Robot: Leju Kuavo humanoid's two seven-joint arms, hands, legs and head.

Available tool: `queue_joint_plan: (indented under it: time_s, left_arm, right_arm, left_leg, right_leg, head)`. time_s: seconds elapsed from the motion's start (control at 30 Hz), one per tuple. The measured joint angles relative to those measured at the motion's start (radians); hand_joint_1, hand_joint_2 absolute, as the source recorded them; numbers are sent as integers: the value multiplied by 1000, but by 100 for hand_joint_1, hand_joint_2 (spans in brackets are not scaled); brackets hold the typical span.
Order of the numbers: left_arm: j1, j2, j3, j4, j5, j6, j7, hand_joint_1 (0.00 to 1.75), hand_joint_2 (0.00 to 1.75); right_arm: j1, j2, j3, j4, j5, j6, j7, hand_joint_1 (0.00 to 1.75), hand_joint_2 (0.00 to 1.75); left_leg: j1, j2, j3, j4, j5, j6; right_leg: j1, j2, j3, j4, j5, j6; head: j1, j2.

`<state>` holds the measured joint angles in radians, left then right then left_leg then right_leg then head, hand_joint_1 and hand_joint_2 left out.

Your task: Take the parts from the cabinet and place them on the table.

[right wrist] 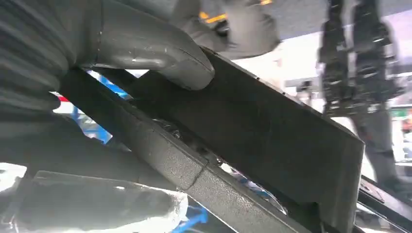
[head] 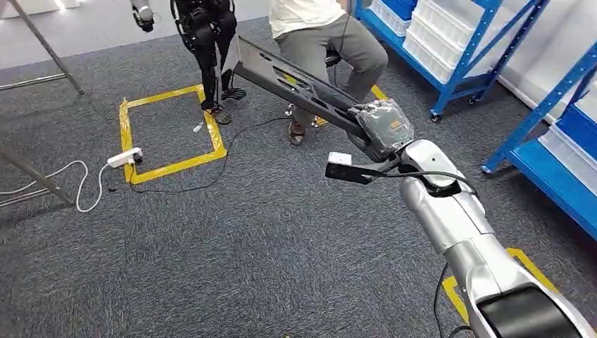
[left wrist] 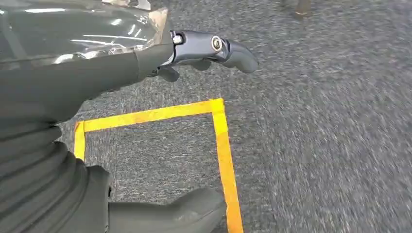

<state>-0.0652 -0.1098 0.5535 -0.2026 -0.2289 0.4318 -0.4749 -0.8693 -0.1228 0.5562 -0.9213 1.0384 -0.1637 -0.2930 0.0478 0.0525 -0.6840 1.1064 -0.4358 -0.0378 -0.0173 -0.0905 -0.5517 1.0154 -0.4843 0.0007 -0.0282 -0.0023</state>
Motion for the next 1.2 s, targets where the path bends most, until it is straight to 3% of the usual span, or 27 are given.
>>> queue_joint_plan:
  time_s: [0.03,0.07,0.1,0.17,0.2,0.23,0.27,0.3,0.37,0.4,0.47,0.5,0.53,0.57,0.67,0.7,0.73,0.77,0.83,0.87,0.9,0.97,1.0,1.03,1.07,1.17,1.2]
  left_arm:
    - [-3,-7,0,0,0,0,0,0,175]
    - [-5,-8,0,0,0,-1,1,0,175]
    - [-5,-8,0,0,0,-1,1,0,175]
    - [-5,-8,2,0,0,0,1,0,175]
    - [-3,-7,2,0,0,0,1,0,175]
    - [-3,-7,2,0,0,0,1,0,175]
    - [-4,-5,2,0,0,0,1,0,175]
    - [-6,-3,3,0,0,0,1,0,175]
    - [-7,-3,3,0,0,0,1,0,175]
    - [-6,-3,3,0,0,0,1,0,175]
    - [-4,-5,3,0,0,0,1,0,175]
    - [-3,-5,3,0,0,0,1,0,175]
    - [-3,-5,3,0,0,0,1,0,175]
    - [-4,-6,3,0,0,0,1,0,175]
    - [3,-6,3,1,0,0,1,0,175]
    - [5,-5,4,1,0,0,1,0,175]
    - [6,-6,4,1,0,0,1,0,175]
    - [5,-5,4,1,0,0,1,0,175]
    - [1,-5,4,1,0,0,1,0,175]
    - [1,-5,3,1,0,0,1,0,175]
    - [2,-5,4,1,0,0,1,0,175]
    - [2,-3,4,1,0,0,1,0,175]
    - [2,-1,4,1,0,0,1,0,175]
    - [1,-1,4,1,0,0,1,0,175]
    - [-2,-3,4,1,0,0,1,0,175]
    - [-2,-2,4,1,0,0,1,0,175]
    - [-2,-2,4,1,0,0,1,0,175]
  right_arm:
    - [-3,1,0,0,0,0,0,175,175]
    - [-6,-4,-3,1,1,0,0,175,175]
    - [-8,-1,-2,2,0,0,0,175,175]
    - [-12,5,0,2,0,-1,0,175,175]
    - [-11,5,0,3,0,-1,0,175,175]
    - [-12,3,0,4,0,-1,0,175,175]
    - [-13,3,0,4,-2,-2,0,175,175]
    - [-11,0,0,6,-1,-2,0,175,175]
    - [-4,-4,0,11,0,-2,-1,175,175]
    - [-2,-4,0,14,0,-2,-1,175,175]
    - [-3,-4,0,16,0,-2,-1,175,175]
    - [-4,-4,0,16,-1,-2,-2,175,175]
    - [-5,-5,0,16,-1,-2,-1,175,175]
    - [-8,-4,0,16,-1,-2,-2,175,175]
    - [-8,5,0,16,-1,-2,-4,175,175]
    - [-9,5,0,16,-1,-2,-4,175,175]
    - [-9,8,1,16,0,-2,-4,175,175]
    - [-9,9,0,16,-1,-2,-4,175,175]
    - [-8,8,0,17,-1,-2,-4,175,175]
    - [-7,9,1,18,-1,-2,-4,175,175]
    - [-7,9,1,19,0,-2,-4,175,175]
    - [-7,9,3,20,0,-2,-4,175,175]
    - [-7,9,3,20,0,-2,-4,175,175]
    - [-7,9,3,20,0,-2,-4,175,175]
    - [-9,8,2,20,0,-2,-4,175,175]
    - [-11,12,3,20,0,-2,-4,175,175]
    - [-11,13,3,20,0,-2,-4,175,175]
  left_leg:
    - [0,59,28,-47,-1,-6]
    - [-3,38,25,-46,3,9]
    - [-10,21,23,-45,2,19]
    - [-25,-4,23,-47,5,37]
    - [-19,-17,29,-55,9,49]
    - [-20,-28,29,-56,10,54]
    - [-20,-37,27,-56,12,63]
    - [-21,-54,26,-56,12,67]
    - [-25,-87,26,-56,12,69]
    - [-29,-104,26,-56,13,70]
    - [-32,-134,28,-56,14,71]
    - [-32,-147,28,-56,14,71]
    - [-29,-158,26,-56,15,69]
    - [-36,-173,24,-54,16,65]
    - [-32,-201,20,-67,28,48]
    - [-35,-197,16,-63,26,44]
    - [-43,-134,8,-46,9,43]
    - [-44,-90,-14,1,-28,40]
    - [-38,-67,-87,154,-100,33]
    - [-34,-67,-119,220,-117,28]
    - [-32,-66,-122,225,-111,25]
    - [-24,-51,-65,119,-46,17]
    - [-20,-33,-12,23,-6,13]
    - [-19,-9,19,-28,11,11]
    - [-26,14,36,-61,8,18]
    - [-37,-25,30,-63,10,42]
    - [-36,-35,37,-72,17,53]
  right_leg:
    - [13,-9,-7,13,-10,13]
    - [17,-18,-14,16,-18,20]
    - [21,-28,5,12,-18,27]
    - [18,-56,12,7,-19,42]
    - [7,-43,4,12,-28,50]
    - [3,15,-6,45,-49,47]
    - [1,52,-35,109,-79,41]
    - [1,74,-85,208,-116,35]
    - [6,85,-158,336,-148,38]
    - [8,88,-166,335,-138,41]
    - [12,96,-120,208,-70,46]
    - [14,116,-77,110,-26,47]
    - [14,167,-47,36,1,43]
    - [21,165,-36,24,7,28]
    - [28,133,-33,25,11,17]
    - [4,119,-30,6,23,2]
    - [7,107,-25,1,25,-3]
    - [8,98,-25,-1,27,-14]
    - [13,72,-25,-1,24,-18]
    - [13,56,-26,0,24,-19]
    - [13,46,-26,0,23,-18]
    - [11,24,-26,0,22,-18]
    - [10,13,-24,2,19,-14]
    - [11,8,-23,4,16,-9]
    - [27,-2,-28,11,9,1]
    - [28,-29,-17,5,8,11]
    - [31,-39,-18,6,3,21]
  head:
    - [-3,0]
    - [3,0]
    - [18,0]
    - [17,0]
    - [19,0]
    - [18,0]
    - [19,0]
    - [19,0]
    - [20,0]
    - [19,0]
    - [19,0]
    - [19,0]
    - [20,0]
    - [19,0]
    - [20,0]
    - [17,0]
    - [17,0]
    - [14,0]
    - [16,0]
    - [16,0]
    - [16,0]
    - [16,0]
    - [16,0]
    - [15,0]
    - [16,0]
    - [23,0]
    - [22,0]
